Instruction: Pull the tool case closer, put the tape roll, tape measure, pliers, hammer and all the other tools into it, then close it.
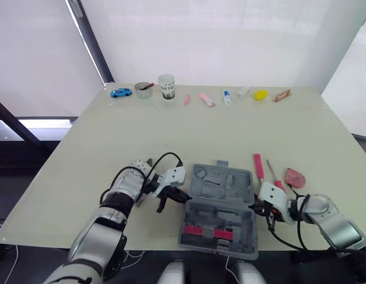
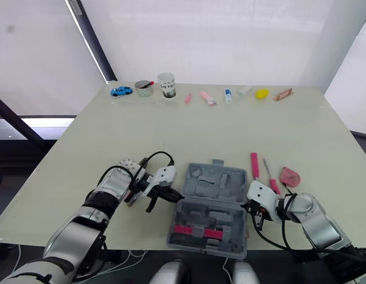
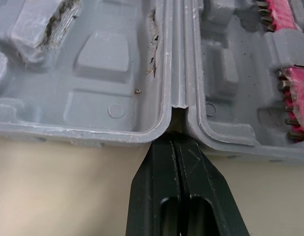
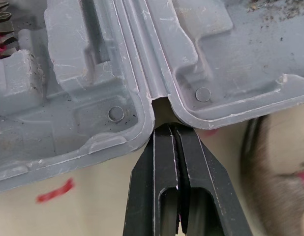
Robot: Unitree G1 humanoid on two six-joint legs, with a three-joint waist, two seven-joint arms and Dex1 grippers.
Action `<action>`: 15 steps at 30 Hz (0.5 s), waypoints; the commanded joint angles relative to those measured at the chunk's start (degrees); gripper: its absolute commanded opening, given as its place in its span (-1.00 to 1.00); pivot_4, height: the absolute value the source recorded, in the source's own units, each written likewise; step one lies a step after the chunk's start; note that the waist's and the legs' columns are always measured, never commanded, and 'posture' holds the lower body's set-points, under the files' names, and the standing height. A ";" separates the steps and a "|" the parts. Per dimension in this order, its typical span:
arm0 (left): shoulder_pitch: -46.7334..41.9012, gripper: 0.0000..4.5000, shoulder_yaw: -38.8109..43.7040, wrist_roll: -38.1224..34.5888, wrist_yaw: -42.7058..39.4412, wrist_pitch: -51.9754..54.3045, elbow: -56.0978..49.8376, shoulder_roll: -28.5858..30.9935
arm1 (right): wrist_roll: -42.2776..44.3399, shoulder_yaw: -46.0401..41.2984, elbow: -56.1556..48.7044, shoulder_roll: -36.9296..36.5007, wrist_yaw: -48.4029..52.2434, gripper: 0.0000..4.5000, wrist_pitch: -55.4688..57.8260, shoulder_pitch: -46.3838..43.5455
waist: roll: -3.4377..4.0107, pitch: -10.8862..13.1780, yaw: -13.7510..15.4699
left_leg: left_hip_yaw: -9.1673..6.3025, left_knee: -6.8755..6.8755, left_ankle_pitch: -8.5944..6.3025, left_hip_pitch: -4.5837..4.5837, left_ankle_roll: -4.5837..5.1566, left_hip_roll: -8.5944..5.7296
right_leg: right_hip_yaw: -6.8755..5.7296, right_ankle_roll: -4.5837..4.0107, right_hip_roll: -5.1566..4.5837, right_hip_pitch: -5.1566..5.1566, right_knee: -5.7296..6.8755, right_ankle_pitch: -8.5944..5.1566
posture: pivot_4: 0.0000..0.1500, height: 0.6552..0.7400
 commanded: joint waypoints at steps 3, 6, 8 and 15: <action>5.47 -1.00 -3.12 -1.06 -0.54 3.32 -11.31 1.41 | 2.04 -0.76 -4.01 0.00 1.14 -0.98 -0.92 0.51 | 0.01 0.00 -0.05 | 0.00 0.00 0.00 0.03 0.00 0.00 | 0.01 0.00 0.01 0.01 0.02 0.00 | 1.00 1.00; 7.49 -1.00 -2.87 -2.16 0.64 5.61 -15.20 2.29 | 2.19 -0.88 -4.58 -0.28 1.26 -0.98 -0.80 0.99 | 0.01 -0.01 -0.08 | 0.01 0.00 0.00 0.04 0.00 0.01 | 0.03 0.00 0.01 0.01 0.02 0.00 | 1.00 1.00; 8.96 -1.00 -3.15 -2.45 1.14 6.42 -17.52 2.90 | 2.32 -0.82 -4.98 -0.31 1.26 -0.98 -0.71 1.37 | 0.01 -0.01 -0.05 | 0.01 0.00 0.00 0.03 0.00 0.02 | 0.02 0.00 0.01 0.01 0.02 0.00 | 1.00 1.00; 11.69 -1.00 -2.97 -4.07 2.54 10.22 -22.02 4.52 | 2.82 -0.57 -6.54 0.25 0.80 -0.98 0.15 2.33 | 0.01 -0.01 -0.08 | 0.01 0.00 0.00 0.04 0.00 0.02 | 0.03 0.00 0.01 0.01 0.03 0.00 | 1.00 1.00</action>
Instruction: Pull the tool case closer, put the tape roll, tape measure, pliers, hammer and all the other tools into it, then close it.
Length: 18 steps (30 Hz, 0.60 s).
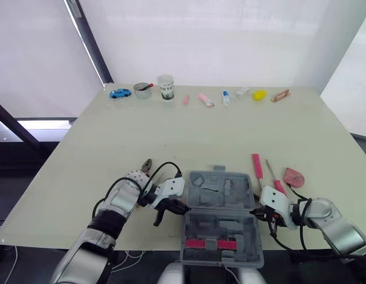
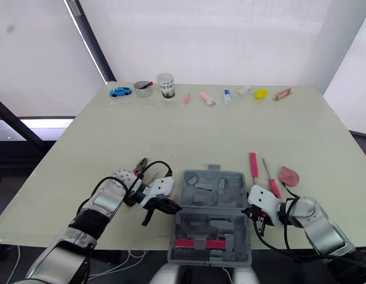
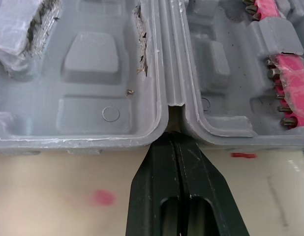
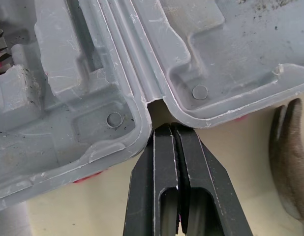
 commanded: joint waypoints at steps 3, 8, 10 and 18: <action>1.09 -1.00 -1.86 -1.66 0.78 1.01 -2.57 0.28 | 1.91 -0.46 -3.81 0.83 0.10 -0.98 -0.42 0.10 | 0.00 0.00 -0.01 | 0.00 0.01 0.00 0.01 0.00 0.00 | 0.00 0.00 0.00 0.00 0.01 0.00 | 1.00 1.00; 0.71 -1.00 -2.08 -2.13 1.39 0.92 -1.99 0.45 | 1.98 -0.59 -3.57 1.08 -0.29 -0.98 -0.50 -0.05 | 0.00 0.00 -0.02 | 0.00 0.01 0.00 0.02 0.00 0.00 | 0.00 0.00 0.01 0.00 0.01 0.00 | 1.00 1.00; 0.42 -1.00 -2.18 -2.29 1.51 0.84 -1.70 0.54 | 1.86 -0.51 -3.47 1.10 -0.38 -0.98 -0.63 0.01 | 0.00 0.00 -0.01 | 0.00 0.01 0.00 0.02 0.00 0.00 | 0.00 0.00 0.00 0.00 0.01 0.00 | 1.00 1.00; 0.40 -1.00 -3.85 -2.74 0.54 1.35 -2.44 0.88 | 2.34 -0.57 -3.47 0.70 0.35 -0.98 -0.40 0.53 | 0.00 0.00 0.02 | 0.00 0.02 0.00 0.02 0.00 0.00 | 0.00 0.00 0.01 0.00 0.02 0.00 | 1.00 1.00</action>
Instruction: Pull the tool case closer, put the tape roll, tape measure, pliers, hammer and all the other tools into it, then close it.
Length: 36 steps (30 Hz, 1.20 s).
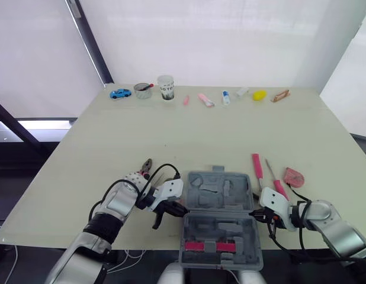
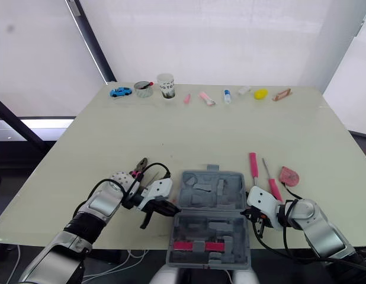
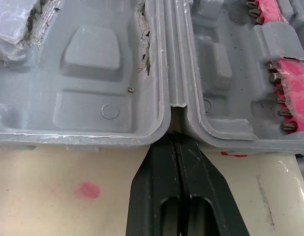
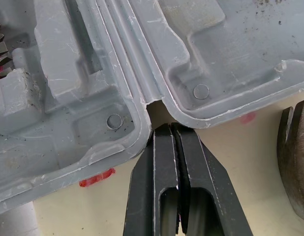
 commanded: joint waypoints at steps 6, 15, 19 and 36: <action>0.57 -1.00 -2.32 -1.35 -0.80 1.49 -2.25 -0.06 | 2.30 -0.31 -3.51 0.40 0.85 -0.98 -0.64 0.33 | 0.00 0.00 -0.02 | 0.00 0.00 0.00 0.00 0.00 0.00 | 0.00 0.00 0.00 0.00 -0.01 0.00 | 1.00 1.00; 0.20 -1.00 -2.88 -1.72 -1.53 1.98 -2.05 1.18 | 2.66 -0.19 -3.87 0.51 0.84 -0.98 -0.30 0.75 | 0.00 0.00 -0.04 | 0.00 0.00 0.00 0.00 0.00 0.00 | 0.00 0.00 0.00 0.00 -0.01 0.00 | 1.00 1.00; 0.29 -1.00 -3.24 -2.12 -1.34 2.23 -2.30 1.05 | 2.81 -0.19 -3.95 0.35 0.97 -0.98 -0.14 0.88 | 0.00 0.00 -0.03 | 0.00 0.00 0.00 0.00 0.00 0.00 | 0.00 0.00 0.00 0.00 -0.01 0.00 | 1.00 1.00; -0.13 -1.00 -3.88 -2.37 -1.28 1.54 -1.58 0.68 | 2.85 -0.35 -4.16 -0.61 0.59 -0.98 0.06 1.44 | 0.00 0.00 0.03 | 0.01 0.00 0.00 0.00 0.00 0.00 | 0.01 0.00 0.00 0.00 -0.01 0.00 | 1.00 1.00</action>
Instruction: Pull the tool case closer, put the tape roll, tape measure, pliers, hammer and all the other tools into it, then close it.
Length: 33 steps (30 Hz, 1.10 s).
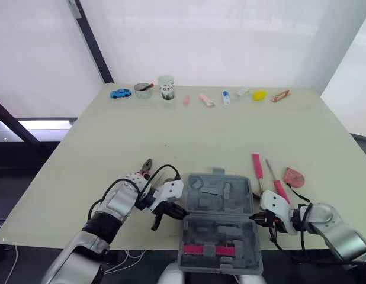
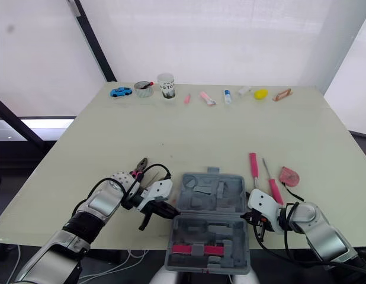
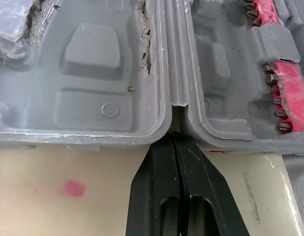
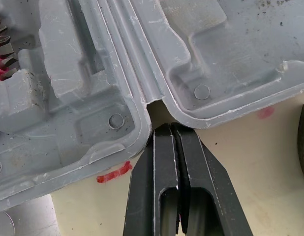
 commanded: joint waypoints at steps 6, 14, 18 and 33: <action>-0.13 -1.00 -1.86 -0.49 -0.49 -0.90 -0.10 -0.72 | 0.96 -0.55 -2.54 0.20 0.04 -0.98 -1.07 -0.33 | 0.00 0.00 0.01 | 0.00 0.00 0.00 0.00 0.00 0.00 | 0.00 0.00 0.00 0.00 0.00 0.00 | 1.00 1.00; 0.27 -1.00 -1.88 -0.62 -0.53 -0.74 -0.51 -0.42 | 0.82 -0.55 -2.21 0.45 -0.33 -0.98 -1.57 -0.78 | 0.00 0.00 0.01 | 0.00 0.00 0.00 0.00 0.00 0.00 | 0.00 0.00 0.00 0.00 0.00 0.00 | 1.00 1.00; 0.20 -1.00 -1.79 -0.60 -0.50 -0.92 -0.15 -0.34 | 0.77 -0.47 -2.05 0.60 -0.46 -0.98 -1.71 -0.94 | 0.00 0.00 0.01 | 0.00 0.00 0.00 0.00 0.00 0.00 | 0.00 0.00 0.00 0.00 0.00 0.00 | 1.00 1.00; -1.92 -1.00 -0.58 -0.83 0.58 -2.84 3.39 0.00 | 1.16 -2.38 -1.51 -1.32 -0.88 -0.98 -1.33 0.40 | 0.00 0.00 0.02 | 0.00 0.02 0.00 0.00 0.00 0.00 | 0.00 0.00 0.00 0.01 0.01 0.00 | 1.00 1.00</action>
